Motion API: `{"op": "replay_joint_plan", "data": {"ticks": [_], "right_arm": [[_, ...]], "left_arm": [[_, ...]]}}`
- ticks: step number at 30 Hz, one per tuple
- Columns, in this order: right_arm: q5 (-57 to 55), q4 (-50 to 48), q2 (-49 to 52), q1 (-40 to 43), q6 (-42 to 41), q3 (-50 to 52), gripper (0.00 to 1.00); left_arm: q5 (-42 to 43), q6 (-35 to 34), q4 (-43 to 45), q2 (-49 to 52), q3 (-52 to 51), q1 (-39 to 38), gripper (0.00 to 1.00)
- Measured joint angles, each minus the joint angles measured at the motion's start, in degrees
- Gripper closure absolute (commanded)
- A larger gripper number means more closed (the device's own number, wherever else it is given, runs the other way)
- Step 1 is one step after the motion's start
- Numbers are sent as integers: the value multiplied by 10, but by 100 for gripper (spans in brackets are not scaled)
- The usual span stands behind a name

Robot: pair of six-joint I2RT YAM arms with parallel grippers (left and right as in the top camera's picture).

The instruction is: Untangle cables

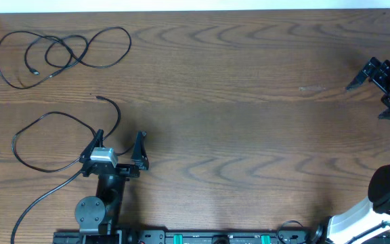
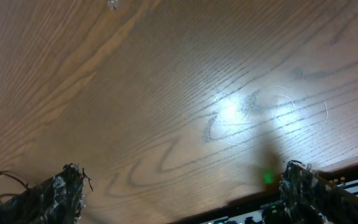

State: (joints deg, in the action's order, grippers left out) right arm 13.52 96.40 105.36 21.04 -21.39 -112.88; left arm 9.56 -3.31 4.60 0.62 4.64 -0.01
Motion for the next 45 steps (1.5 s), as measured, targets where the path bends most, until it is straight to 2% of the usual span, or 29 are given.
{"op": "replay_joint_plan", "data": {"ticks": [15,26,32,45], "right_arm": [[0,0,0,0,0,0,1],[0,0,0,0,0,0,1],[0,0,0,0,0,0,1],[0,0,0,0,0,0,1]], "left_arm": [[-40,-17,54,0,-43,0,5],[-69,-61,-37,0,-43,0,5],[-70,-71,-57,0,-40,0,5],[-69,7,-59,0,-40,0,4]]}}
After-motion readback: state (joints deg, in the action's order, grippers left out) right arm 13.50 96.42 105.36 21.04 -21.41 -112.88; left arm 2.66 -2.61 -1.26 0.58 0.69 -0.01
